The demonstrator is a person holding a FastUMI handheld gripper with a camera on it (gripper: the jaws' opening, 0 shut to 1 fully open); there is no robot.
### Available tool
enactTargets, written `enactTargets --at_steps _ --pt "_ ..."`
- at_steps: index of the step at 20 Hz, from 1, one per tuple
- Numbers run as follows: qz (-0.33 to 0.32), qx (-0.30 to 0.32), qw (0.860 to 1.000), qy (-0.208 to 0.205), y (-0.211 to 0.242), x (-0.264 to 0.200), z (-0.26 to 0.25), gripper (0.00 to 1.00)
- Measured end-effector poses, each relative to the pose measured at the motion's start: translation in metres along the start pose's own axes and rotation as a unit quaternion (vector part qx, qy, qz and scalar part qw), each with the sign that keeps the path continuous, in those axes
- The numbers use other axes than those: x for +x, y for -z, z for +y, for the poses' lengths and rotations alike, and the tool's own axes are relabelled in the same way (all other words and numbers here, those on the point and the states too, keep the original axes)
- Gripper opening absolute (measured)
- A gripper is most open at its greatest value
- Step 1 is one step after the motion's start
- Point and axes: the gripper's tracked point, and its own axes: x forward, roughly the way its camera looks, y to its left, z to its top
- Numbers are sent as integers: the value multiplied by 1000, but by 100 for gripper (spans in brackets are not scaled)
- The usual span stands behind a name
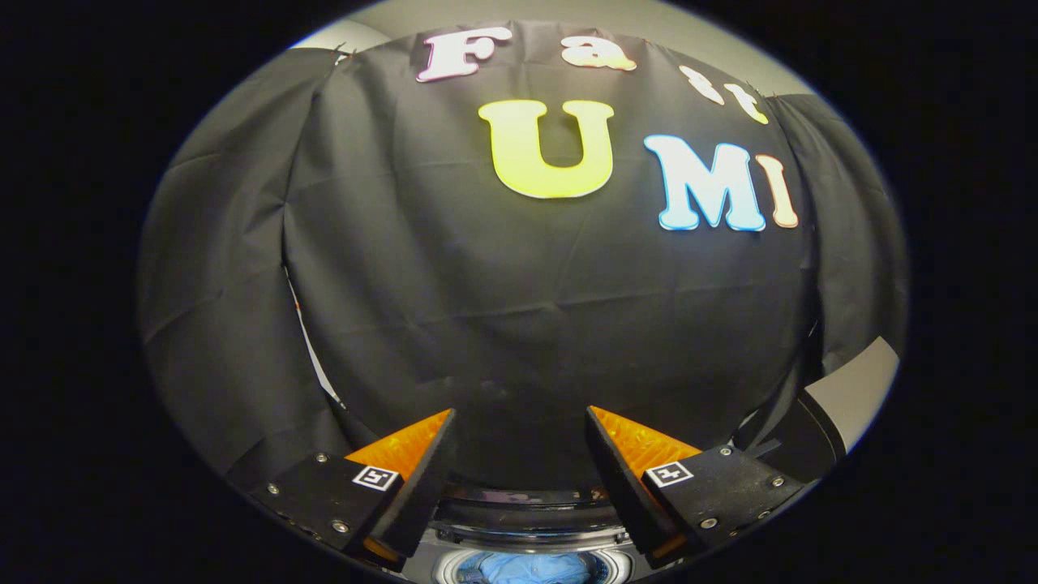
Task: Put the clothes into the washing machine and then close the washing machine lid.
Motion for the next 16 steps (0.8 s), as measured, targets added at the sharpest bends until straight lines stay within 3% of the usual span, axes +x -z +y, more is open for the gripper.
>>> enactTargets --at_steps 4,16 --pt "37 -5 999 7 20 7 -3 95" --pt "2 -10 1000 -1 29 -28 0 96"
